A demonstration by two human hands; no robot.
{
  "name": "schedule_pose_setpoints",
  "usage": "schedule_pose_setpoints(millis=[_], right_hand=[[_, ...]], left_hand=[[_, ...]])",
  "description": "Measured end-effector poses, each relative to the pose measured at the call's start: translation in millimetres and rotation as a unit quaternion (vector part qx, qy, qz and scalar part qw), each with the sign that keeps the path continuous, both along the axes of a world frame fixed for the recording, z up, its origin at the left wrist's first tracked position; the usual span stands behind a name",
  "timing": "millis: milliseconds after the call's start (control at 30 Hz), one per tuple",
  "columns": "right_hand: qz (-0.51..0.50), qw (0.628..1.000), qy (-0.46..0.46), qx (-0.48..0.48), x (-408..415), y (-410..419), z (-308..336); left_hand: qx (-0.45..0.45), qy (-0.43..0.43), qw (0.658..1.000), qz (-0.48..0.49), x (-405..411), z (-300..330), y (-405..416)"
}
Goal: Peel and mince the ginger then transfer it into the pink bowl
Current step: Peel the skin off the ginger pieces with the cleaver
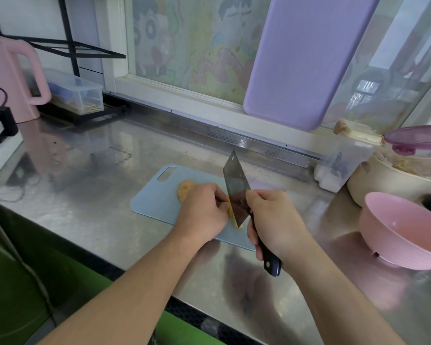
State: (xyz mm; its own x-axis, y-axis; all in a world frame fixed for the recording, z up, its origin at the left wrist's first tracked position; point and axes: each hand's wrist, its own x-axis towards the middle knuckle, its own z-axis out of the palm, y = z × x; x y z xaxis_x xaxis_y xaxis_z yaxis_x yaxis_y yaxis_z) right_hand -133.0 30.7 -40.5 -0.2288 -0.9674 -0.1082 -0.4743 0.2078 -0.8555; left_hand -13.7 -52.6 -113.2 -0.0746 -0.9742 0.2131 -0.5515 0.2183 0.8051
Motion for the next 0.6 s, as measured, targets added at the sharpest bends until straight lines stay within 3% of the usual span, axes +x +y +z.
schedule_pose_setpoints(millis=[367,600], right_hand=[[-0.017,0.999,0.033,0.008,5.3,-1.0,-1.2],[0.005,0.993,0.115,-0.011,10.2,-4.9,-1.6]], left_hand=[[0.006,-0.005,1.000,0.004,-0.7,1.4,1.1],[0.010,-0.004,1.000,0.008,-1.3,0.7,0.7]])
